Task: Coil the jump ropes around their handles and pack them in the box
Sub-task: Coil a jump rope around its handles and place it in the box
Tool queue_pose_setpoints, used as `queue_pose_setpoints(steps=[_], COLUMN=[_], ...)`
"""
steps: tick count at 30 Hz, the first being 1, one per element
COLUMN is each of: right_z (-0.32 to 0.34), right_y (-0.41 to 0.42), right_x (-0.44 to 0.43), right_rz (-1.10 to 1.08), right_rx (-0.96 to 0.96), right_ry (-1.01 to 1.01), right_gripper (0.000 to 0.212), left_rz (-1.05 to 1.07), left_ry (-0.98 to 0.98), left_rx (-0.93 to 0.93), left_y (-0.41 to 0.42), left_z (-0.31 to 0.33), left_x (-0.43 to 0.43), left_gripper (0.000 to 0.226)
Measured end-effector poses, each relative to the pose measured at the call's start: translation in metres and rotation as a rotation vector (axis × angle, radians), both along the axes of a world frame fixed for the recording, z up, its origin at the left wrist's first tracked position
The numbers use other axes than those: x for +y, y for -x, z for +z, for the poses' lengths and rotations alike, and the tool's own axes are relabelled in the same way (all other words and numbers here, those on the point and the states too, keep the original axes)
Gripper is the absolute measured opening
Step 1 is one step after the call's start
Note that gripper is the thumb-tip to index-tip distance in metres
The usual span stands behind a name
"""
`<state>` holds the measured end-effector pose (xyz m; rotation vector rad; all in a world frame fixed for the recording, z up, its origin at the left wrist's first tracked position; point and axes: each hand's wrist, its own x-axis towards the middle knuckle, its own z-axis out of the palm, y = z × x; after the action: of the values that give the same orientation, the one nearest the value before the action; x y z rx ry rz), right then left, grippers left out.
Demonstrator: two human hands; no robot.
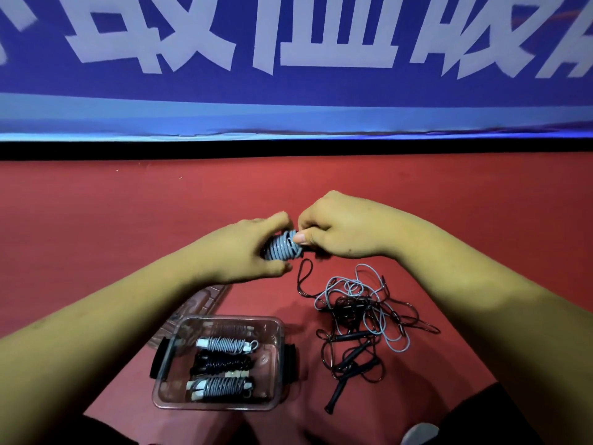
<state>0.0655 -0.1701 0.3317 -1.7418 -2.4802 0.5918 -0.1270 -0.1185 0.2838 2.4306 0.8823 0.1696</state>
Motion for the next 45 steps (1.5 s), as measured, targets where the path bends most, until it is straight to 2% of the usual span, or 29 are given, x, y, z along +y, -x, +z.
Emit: queue_pose_setpoints(steps=[2,5,8,11,15,19,23,25,27,30,33,36,38,40,42,45], right_z=[-0.005,-0.007,-0.006,-0.006,-0.012,-0.016,-0.018,-0.02,-0.021,-0.023,-0.025,-0.018,-0.011,-0.012,-0.017,-0.021], right_y=[0.001,0.003,0.001,-0.006,-0.015,-0.012,-0.011,-0.013,-0.011,-0.005,-0.005,-0.009,-0.009,-0.005,-0.001,0.001], right_x=[-0.001,0.0,0.003,0.005,0.009,0.011,0.015,0.015,0.014,0.015,0.015,0.014,0.012,0.01,0.009,0.008], right_rz=[-0.046,-0.072,-0.079,-0.125,-0.198,-0.26,-0.291,-0.298,-0.314,-0.353,-0.435,-0.499,-0.474,-0.454,-0.454,-0.375], right_rx=[0.155,0.343,0.54,0.651,0.879,0.923,0.949,0.956,0.971,0.974,0.976,1.113,1.226,1.192,1.04,0.974], right_ry=[0.151,0.232,0.24,0.214,0.282,0.202,0.164,0.181,0.208,0.238,0.196,0.105,0.151,0.188,0.177,0.198], right_gripper=[0.031,0.03,0.029,0.031,0.025,0.01,0.026,0.024,0.023,0.027,0.019,0.01,0.008,0.014,0.027,0.01], left_rz=[-0.062,-0.015,0.001,0.025,-0.008,0.029,0.137,0.166,0.167,0.194,0.269,0.328,0.339,0.325,0.292,0.234], left_ry=[-0.208,-0.347,-0.396,-0.354,-0.176,0.061,0.327,0.473,0.494,0.488,0.562,0.712,0.835,0.97,1.082,1.187], left_rx=[0.078,0.108,0.012,-0.117,-0.3,-0.453,-0.637,-0.764,-0.791,-0.808,-0.861,-0.953,-0.982,-0.992,-1.003,-1.018], left_y=[0.001,-0.004,-0.005,-0.005,-0.009,-0.009,-0.013,-0.018,-0.02,-0.019,-0.019,-0.017,-0.016,-0.016,-0.018,-0.021], left_z=[-0.002,0.001,0.001,0.002,0.007,0.014,0.014,0.011,0.009,0.012,0.015,0.015,0.014,0.015,0.018,0.02], left_x=[-0.001,-0.006,-0.005,-0.004,-0.011,-0.017,-0.018,-0.02,-0.02,-0.02,-0.017,-0.015,-0.015,-0.017,-0.018,-0.021], left_gripper=[0.037,0.041,0.031,0.026,0.016,0.018,0.015,0.021,0.026,0.02,0.023,0.025,0.027,0.03,0.038,0.043])
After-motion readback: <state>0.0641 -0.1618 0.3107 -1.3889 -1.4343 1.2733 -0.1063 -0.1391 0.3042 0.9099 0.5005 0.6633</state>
